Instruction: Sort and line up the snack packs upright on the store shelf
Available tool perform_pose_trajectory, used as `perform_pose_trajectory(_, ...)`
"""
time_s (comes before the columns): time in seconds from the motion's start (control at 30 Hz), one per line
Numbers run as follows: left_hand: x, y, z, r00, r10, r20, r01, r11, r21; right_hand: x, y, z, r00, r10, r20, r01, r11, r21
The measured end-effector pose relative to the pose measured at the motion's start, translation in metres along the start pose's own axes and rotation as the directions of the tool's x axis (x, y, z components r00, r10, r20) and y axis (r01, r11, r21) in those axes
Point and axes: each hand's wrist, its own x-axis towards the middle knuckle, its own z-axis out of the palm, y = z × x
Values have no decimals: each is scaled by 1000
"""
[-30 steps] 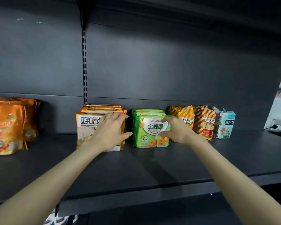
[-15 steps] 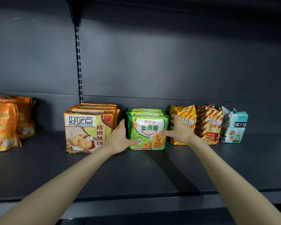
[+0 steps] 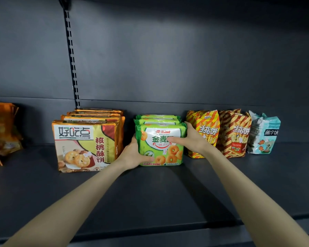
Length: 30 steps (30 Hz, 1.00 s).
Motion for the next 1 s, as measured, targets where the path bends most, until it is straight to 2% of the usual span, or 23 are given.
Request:
perform_pose_trajectory(0.2, 5, -2, 3, 1000, -4, -9, 4, 1000, -26, 12, 6, -4, 989, -58, 136, 40, 991, 130)
perform_pose_trajectory(0.43, 8, -4, 4, 1000, -21, -6, 21, 1000, -22, 19, 13, -2, 977, -108, 186, 82, 986, 144)
perform_pose_trajectory(0.77, 11, -10, 5, 999, -29, -26, 28, 999, -37, 19, 12, -2, 975, -109, 193, 88, 990, 113)
perform_pose_trajectory(0.9, 6, -6, 6, 998, -22, -67, 25, 999, 43, 18, 10, -1, 985, -75, 153, 67, 996, 59)
perform_pose_trajectory(1.0, 1, -6, 4, 996, -17, -91, 31, 987, 155, 14, 9, 0, 998, -42, 56, 43, 999, -3)
